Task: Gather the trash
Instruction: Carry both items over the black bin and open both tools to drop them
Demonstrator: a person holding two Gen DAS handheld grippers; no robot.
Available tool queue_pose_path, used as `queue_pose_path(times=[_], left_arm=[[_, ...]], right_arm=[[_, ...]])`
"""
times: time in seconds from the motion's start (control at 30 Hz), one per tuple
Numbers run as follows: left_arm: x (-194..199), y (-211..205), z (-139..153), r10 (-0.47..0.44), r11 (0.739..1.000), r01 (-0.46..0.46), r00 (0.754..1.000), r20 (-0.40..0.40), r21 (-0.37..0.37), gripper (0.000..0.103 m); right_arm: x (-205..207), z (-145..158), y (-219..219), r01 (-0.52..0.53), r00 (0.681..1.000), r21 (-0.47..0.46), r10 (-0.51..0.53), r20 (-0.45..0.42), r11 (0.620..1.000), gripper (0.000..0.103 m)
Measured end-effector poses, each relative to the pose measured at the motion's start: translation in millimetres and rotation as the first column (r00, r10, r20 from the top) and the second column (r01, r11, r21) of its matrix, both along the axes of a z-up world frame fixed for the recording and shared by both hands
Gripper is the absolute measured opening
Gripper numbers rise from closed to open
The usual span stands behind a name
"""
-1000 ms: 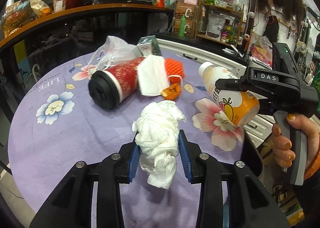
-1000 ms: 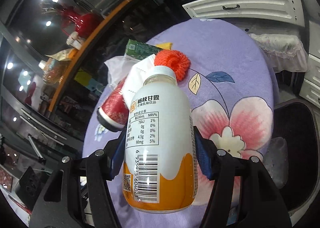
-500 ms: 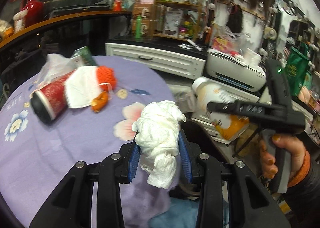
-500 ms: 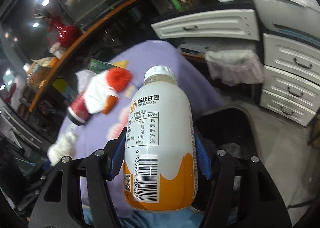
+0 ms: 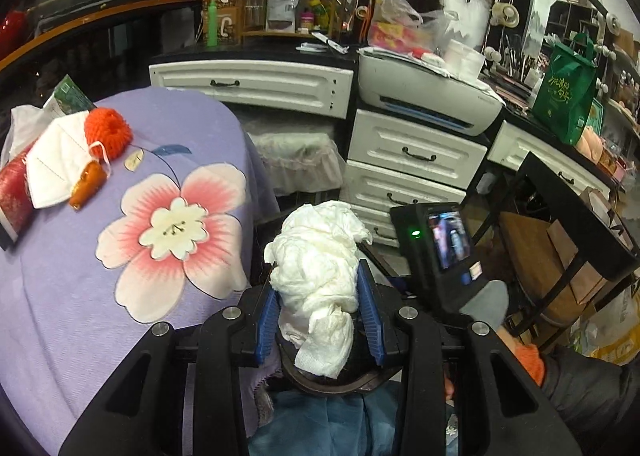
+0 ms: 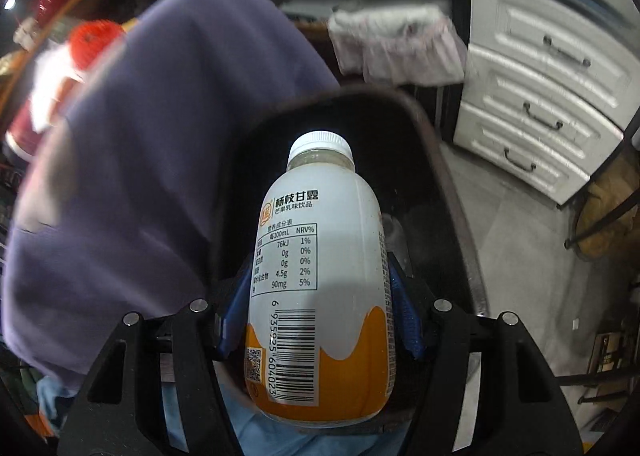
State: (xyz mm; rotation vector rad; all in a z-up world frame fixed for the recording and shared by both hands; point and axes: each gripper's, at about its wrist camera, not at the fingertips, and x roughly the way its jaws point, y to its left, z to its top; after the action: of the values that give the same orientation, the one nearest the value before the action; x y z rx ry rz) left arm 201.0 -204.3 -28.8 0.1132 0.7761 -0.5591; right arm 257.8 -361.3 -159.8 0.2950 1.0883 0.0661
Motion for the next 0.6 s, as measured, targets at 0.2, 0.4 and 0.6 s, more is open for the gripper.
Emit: queue_pose_path(times=[0.2,0.4,0.6], left_arm=[[-0.6,-5.5,-11.2,-0.012,1.0,0.013,1.0,-0.016,0.023,0.036],[1.6,-12.2,-24.7,-0.022,0.999,0.023,0.999,-0.039,0.04,0.036],[4.7,-23.4,-39.0,-0.043,0.996,0.047,0.997,-0.062,0.069,0.036]], right_arm=[[9.3,-40.3,-1.3,-0.007,0.999,-0.027,0.006,-0.052,1.0,0.063],[6.8,-34.0,-8.7,-0.001,1.0,-0.021,0.001,-0.011,1.0,0.063],[-7.4,4.8,-30.6,0.031,0.996,-0.072,-0.024,0.088,0.997,0.063]])
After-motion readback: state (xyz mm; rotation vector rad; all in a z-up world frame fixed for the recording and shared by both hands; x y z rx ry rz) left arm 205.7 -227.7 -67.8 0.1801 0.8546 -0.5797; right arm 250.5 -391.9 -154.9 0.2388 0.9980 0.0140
